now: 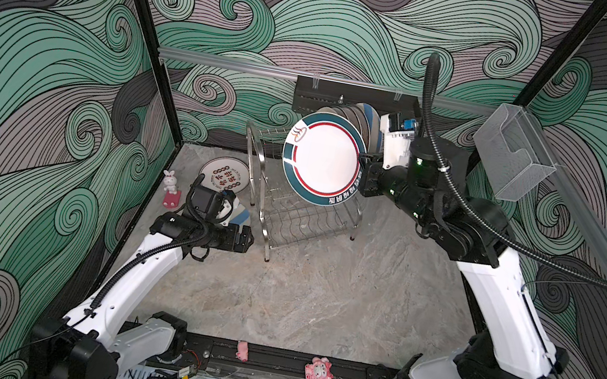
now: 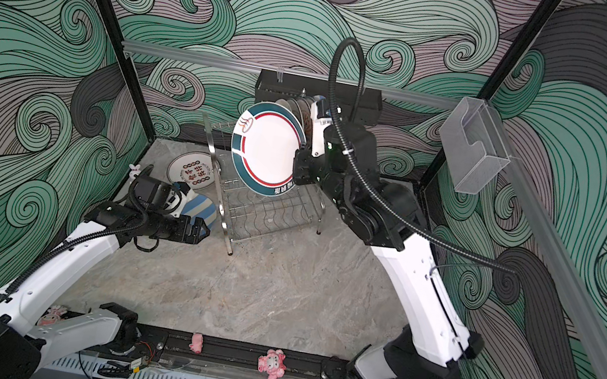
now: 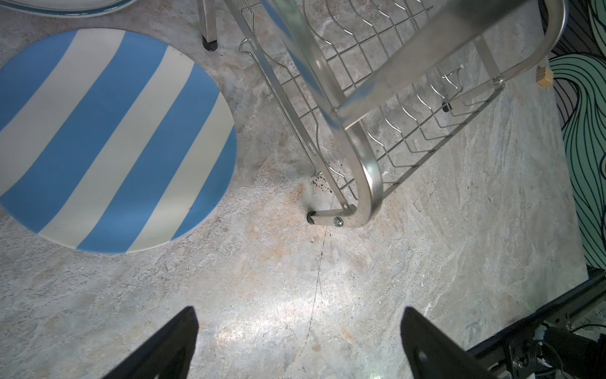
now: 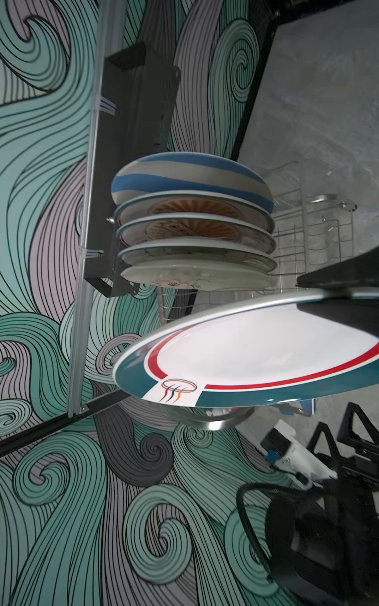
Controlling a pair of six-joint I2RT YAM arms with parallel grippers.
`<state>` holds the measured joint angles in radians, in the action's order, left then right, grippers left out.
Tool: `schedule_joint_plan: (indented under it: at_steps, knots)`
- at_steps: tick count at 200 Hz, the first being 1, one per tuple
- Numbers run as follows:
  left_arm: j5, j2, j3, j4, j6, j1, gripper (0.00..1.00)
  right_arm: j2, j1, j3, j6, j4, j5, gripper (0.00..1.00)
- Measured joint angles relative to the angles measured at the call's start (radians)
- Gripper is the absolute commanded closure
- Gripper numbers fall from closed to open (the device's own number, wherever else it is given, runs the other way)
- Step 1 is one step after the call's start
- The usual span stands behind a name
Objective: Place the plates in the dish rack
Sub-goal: 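Lift the green-rimmed plate upright with the right gripper toward the rack, then lower the green-rimmed plate into the rack in front of the other plates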
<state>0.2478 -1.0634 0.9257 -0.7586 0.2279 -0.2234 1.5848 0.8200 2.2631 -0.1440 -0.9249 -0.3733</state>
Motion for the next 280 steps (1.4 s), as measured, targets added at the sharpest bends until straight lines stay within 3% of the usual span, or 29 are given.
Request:
schedule_joint_plan:
  at_steps: [44,73,94,169,280]
  knots:
    - [0.008,0.000,0.000,0.000,0.000,0.000,0.01,0.218,0.072,0.247,0.143,0.040,-0.282,1.00]
    - [0.011,0.000,-0.005,0.000,0.000,0.001,0.01,0.247,0.112,0.167,0.259,0.201,-0.455,1.00]
    - [0.011,0.000,-0.012,-0.002,0.000,0.001,0.01,0.243,0.124,0.067,0.309,0.316,-0.520,1.00]
    - [0.011,0.016,-0.012,0.000,0.000,0.001,0.01,0.282,0.117,0.035,0.334,0.435,-0.593,1.00]
    - [0.010,0.016,-0.012,0.000,0.000,0.001,0.01,0.386,0.078,0.084,0.255,0.404,-0.564,1.00]
